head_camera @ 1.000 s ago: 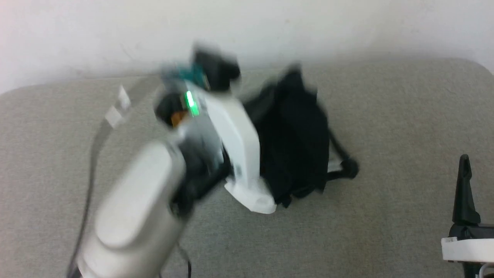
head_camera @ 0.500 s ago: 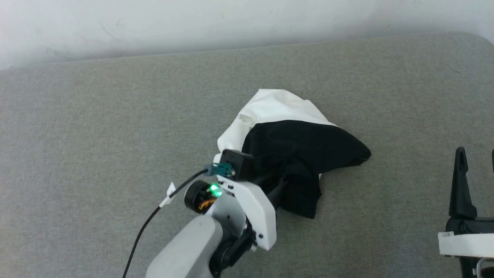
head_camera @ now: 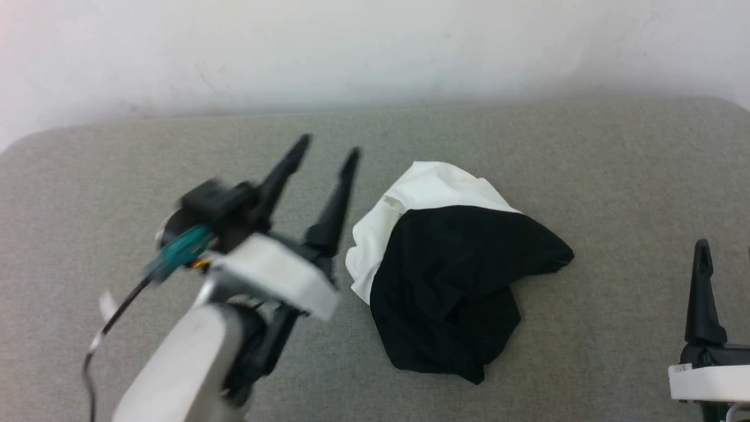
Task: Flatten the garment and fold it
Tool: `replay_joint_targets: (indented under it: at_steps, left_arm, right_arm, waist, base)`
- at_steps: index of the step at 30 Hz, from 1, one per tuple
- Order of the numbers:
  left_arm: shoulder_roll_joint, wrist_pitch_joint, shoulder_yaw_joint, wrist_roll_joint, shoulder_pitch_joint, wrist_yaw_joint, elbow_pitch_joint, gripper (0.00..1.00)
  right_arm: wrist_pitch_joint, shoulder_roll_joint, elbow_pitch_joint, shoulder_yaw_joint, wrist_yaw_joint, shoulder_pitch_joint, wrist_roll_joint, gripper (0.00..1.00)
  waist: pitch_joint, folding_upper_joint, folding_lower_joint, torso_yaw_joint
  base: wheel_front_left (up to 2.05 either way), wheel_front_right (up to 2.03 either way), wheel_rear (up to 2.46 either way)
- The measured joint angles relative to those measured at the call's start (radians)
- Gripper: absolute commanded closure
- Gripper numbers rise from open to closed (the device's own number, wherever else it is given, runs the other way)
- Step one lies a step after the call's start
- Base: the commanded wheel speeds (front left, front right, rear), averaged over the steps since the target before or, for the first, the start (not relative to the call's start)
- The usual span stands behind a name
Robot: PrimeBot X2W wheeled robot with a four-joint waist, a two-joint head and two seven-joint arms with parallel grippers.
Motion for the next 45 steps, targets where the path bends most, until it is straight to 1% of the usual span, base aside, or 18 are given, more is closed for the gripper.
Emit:
replay_joint_targets:
  at_steps: [4, 6, 10, 12, 15, 17, 19, 21, 25, 29, 32, 36, 38, 42, 45]
  left_arm:
    - [0.058, -0.087, 0.051, 0.013, 0.129, 0.029, -0.089, 0.0]
    - [0.082, -0.134, 0.08, 0.02, 0.212, 0.052, -0.113, 0.0]
    - [0.109, -0.243, 0.13, 0.036, 0.385, 0.096, -0.138, 0.0]
    - [0.113, -0.28, 0.158, 0.044, 0.467, 0.12, -0.142, 0.0]
    - [0.109, -0.305, 0.185, 0.069, 0.573, 0.149, -0.137, 0.0]
    - [0.086, -0.309, 0.2, 0.07, 0.623, 0.16, -0.131, 0.0]
    - [0.054, -0.313, 0.212, 0.069, 0.645, 0.16, -0.132, 0.0]
    - [0.037, -0.313, 0.223, 0.074, 0.644, 0.152, -0.135, 0.0]
    - [0.013, -0.313, 0.244, 0.101, 0.637, 0.119, -0.143, 0.0]
    - [-0.011, -0.314, 0.256, 0.117, 0.608, 0.089, -0.142, 0.0]
    - [-0.03, -0.314, 0.256, 0.121, 0.591, 0.068, -0.136, 0.0]
    - [-0.056, -0.314, 0.253, 0.127, 0.57, 0.044, -0.112, 0.0]
    - [-0.071, -0.314, 0.251, 0.131, 0.557, 0.031, -0.099, 0.0]
    - [-0.102, -0.314, 0.245, 0.136, 0.528, 0.004, -0.07, 0.0]
    - [-0.123, -0.314, 0.242, 0.146, 0.514, -0.013, -0.044, 0.0]
  right_arm:
    - [0.0, 0.0, -0.001, 0.002, 0.0, 0.021, 0.002, 0.0]
    - [0.0, 0.0, -0.002, 0.002, 0.0, 0.035, 0.002, 0.0]
    - [0.008, 0.0, -0.009, 0.005, 0.0, 0.059, 0.003, 0.0]
    - [0.009, 0.0, -0.012, 0.008, 0.0, 0.07, 0.004, 0.0]
    - [0.011, 0.0, -0.013, 0.013, 0.0, 0.092, 0.009, 0.0]
    - [0.016, 0.0, -0.013, 0.018, 0.0, 0.107, 0.01, 0.0]
    - [0.018, 0.0, -0.014, 0.023, 0.0, 0.116, 0.011, 0.0]
    - [0.018, 0.0, -0.016, 0.025, 0.0, 0.118, 0.011, 0.0]
    - [0.036, 0.0, -0.037, 0.036, 0.0, 0.102, 0.007, 0.0]
    - [0.093, 0.0, -0.074, 0.079, 0.0, 0.023, -0.011, 0.0]
    - [0.179, 0.0, -0.108, 0.144, 0.0, -0.071, -0.017, 0.0]
    - [0.359, -0.002, -0.121, 0.234, 0.0, -0.207, -0.044, 0.0]
    - [0.464, -0.007, -0.105, 0.266, 0.0, -0.273, -0.033, 0.0]
    - [0.679, -0.063, -0.038, 0.325, 0.0, -0.372, 0.008, 0.0]
    - [0.813, -0.115, 0.019, 0.379, 0.0, -0.422, 0.032, 0.0]
  waist:
    - [-0.027, 0.0, -0.0001, 0.015]
    - [-0.037, 0.0, -0.0001, 0.022]
    - [-0.051, 0.0, -0.0001, 0.03]
    - [-0.056, 0.0, -0.0001, 0.031]
    - [-0.059, 0.0, -0.0001, 0.033]
    - [-0.059, 0.0, -0.0001, 0.037]
    - [-0.056, 0.0, -0.0002, 0.044]
    - [-0.052, 0.0, -0.0001, 0.052]
    - [-0.037, 0.0, -0.0001, 0.062]
    - [-0.014, 0.0, 0.0, 0.07]
    - [0.01, 0.0, 0.0001, 0.075]
    - [0.048, 0.0, 0.0001, 0.084]
    - [0.066, 0.0, 0.0002, 0.091]
    - [0.1, 0.0, 0.0003, 0.119]
    - [0.121, 0.0, 0.0002, 0.147]
  base:
    - [0.0, 0.0, 0.0]
    - [0.0, 0.0, 0.0]
    - [0.0, 0.0, 0.0]
    - [0.0, 0.0, 0.0]
    - [0.0, 0.0, 0.0]
    - [0.0, 0.0, 0.0]
    - [0.0, 0.0, 0.0]
    - [0.0, 0.0, 0.0]
    - [0.0, 0.0, 0.0]
    - [0.0, 0.0, 0.0]
    - [0.0, 0.0, 0.0]
    - [0.0, 0.0, 0.0]
    - [0.0, 0.0, 0.0]
    - [0.0, 0.0, 0.0]
    - [0.0, 0.0, 0.0]
